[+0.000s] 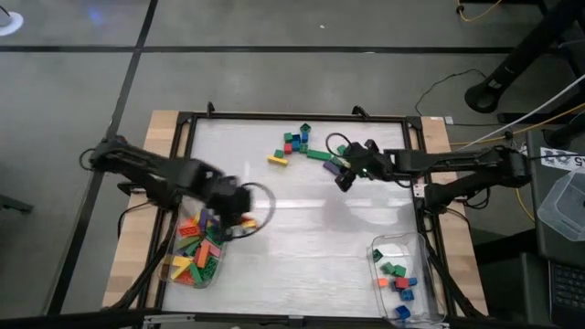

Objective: Sort blocks by size
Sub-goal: Put the large red wooden block into the left transparent bin

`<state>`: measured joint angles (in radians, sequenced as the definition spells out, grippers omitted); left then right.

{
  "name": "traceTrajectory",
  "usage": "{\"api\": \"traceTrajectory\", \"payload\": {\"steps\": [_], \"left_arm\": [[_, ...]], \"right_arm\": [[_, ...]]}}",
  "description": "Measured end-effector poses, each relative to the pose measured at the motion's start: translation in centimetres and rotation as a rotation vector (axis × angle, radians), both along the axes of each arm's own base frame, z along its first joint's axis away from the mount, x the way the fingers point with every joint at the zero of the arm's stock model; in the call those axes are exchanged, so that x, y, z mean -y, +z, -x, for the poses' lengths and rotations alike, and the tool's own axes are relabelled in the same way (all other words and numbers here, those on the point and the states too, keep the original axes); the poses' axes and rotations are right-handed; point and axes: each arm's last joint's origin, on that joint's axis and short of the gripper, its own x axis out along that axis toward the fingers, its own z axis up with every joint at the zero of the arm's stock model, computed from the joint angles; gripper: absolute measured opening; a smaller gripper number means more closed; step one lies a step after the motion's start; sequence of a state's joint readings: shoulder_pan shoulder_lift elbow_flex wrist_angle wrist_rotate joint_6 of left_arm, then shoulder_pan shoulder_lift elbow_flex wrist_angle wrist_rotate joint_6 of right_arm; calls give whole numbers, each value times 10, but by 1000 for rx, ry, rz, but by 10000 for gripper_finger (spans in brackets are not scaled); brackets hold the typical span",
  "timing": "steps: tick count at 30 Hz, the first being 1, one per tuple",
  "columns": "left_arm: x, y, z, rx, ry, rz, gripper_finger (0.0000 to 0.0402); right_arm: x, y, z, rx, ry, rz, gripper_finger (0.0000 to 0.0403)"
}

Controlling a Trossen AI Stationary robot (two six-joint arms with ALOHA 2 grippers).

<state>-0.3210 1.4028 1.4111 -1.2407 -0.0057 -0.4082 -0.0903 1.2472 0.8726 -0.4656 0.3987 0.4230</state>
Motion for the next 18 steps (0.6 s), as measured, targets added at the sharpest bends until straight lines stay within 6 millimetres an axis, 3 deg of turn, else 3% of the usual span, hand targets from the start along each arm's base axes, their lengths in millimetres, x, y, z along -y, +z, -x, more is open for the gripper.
{"api": "traceTrajectory", "payload": {"steps": [6, 12, 18], "left_arm": [[29, 9, 52, -140, 157, 53, 96], [52, 6, 69, -196, 231, 60, 121], [62, 1, 75, -206, 274, 1, 163]], "right_arm": [[21, -29, -13, -112, -31, -67, 188], [36, -59, -25, -196, -58, -110, 188], [44, -85, -38, -220, -31, -198, 188]]}}
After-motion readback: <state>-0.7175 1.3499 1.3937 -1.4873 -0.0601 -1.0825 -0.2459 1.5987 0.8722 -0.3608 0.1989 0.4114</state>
